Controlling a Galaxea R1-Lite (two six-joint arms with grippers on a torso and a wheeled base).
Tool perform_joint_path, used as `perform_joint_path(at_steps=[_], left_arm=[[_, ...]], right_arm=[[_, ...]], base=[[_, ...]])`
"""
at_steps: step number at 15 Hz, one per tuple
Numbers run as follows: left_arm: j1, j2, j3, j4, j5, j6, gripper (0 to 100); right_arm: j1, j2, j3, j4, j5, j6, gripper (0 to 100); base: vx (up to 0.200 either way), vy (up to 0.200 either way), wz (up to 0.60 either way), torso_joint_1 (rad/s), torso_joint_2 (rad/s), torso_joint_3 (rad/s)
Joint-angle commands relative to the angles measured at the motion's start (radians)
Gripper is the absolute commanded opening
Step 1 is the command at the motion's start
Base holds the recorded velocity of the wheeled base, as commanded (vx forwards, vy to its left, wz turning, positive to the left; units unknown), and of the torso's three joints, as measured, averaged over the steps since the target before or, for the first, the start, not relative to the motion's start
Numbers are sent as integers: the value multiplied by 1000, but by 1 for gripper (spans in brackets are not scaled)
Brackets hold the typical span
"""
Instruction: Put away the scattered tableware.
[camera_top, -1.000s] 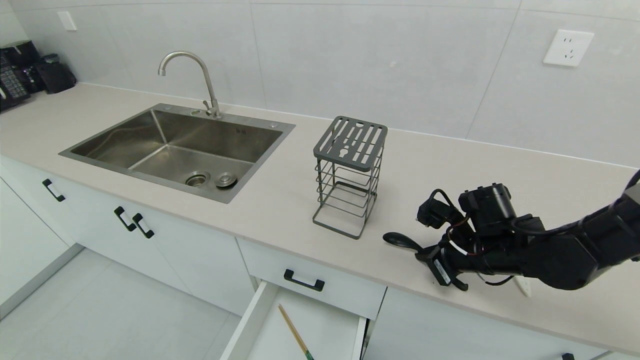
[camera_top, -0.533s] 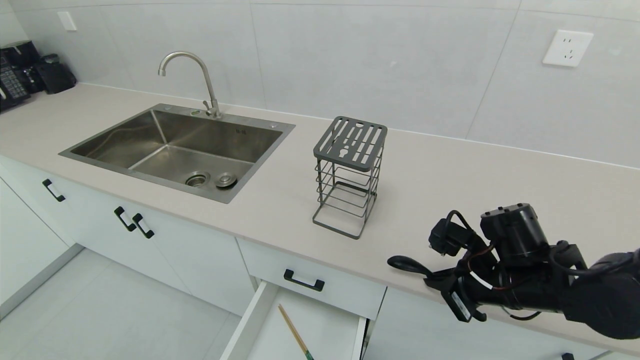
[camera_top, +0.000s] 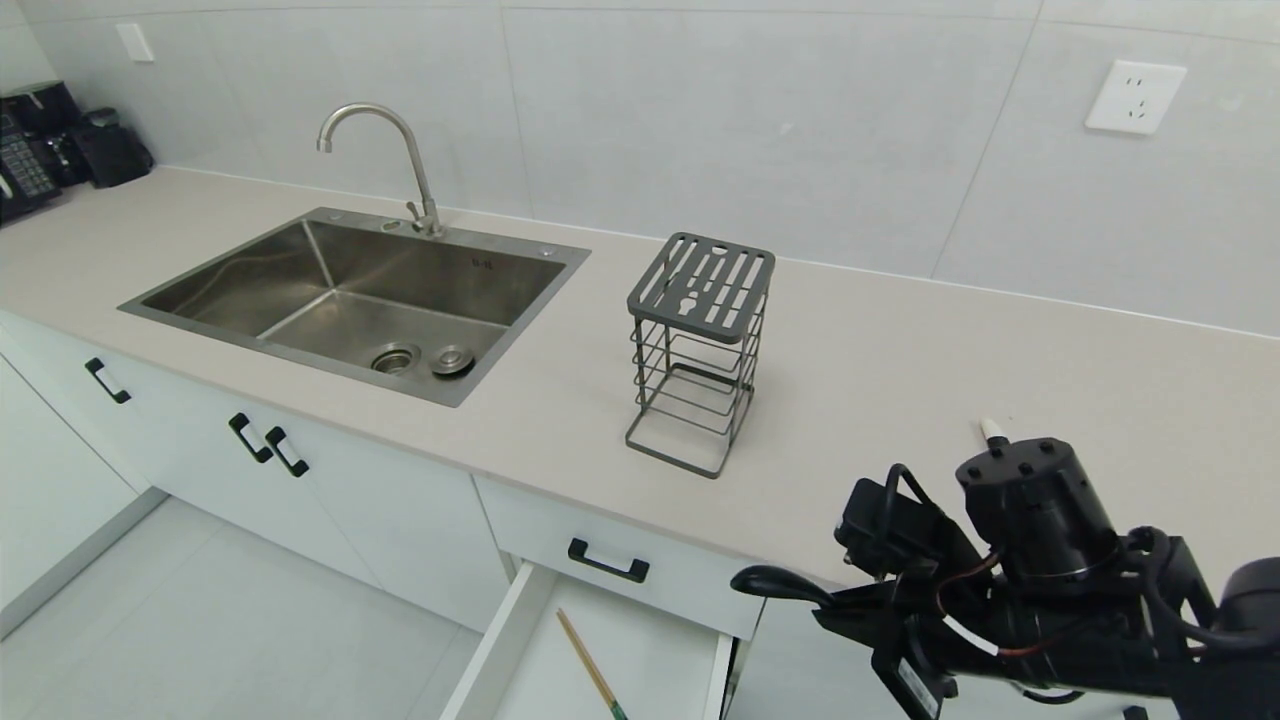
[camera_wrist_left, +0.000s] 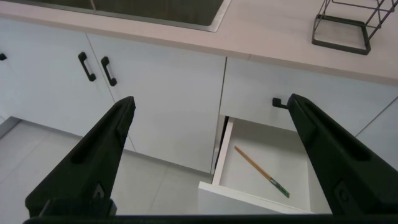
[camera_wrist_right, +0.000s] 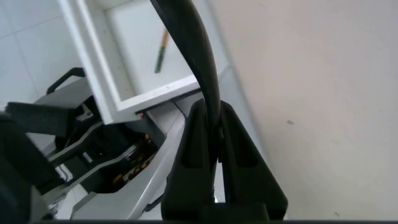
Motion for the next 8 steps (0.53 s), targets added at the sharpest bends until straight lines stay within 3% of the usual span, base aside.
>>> perform_joint_path(at_steps=[1,4,8], left_arm=[[0,2,0,0,0,0,100],[0,2,0,0,0,0,100],[0,2,0,0,0,0,100]], right_arm=[[24,-4,-6,0,11,6,0],[87,-7,-14,0,78,60,0],[228,-7,-55,6,69,85,0]], base=[[0,0,0,0,0,0],[0,0,0,0,0,0],[0,0,0,0,0,0]])
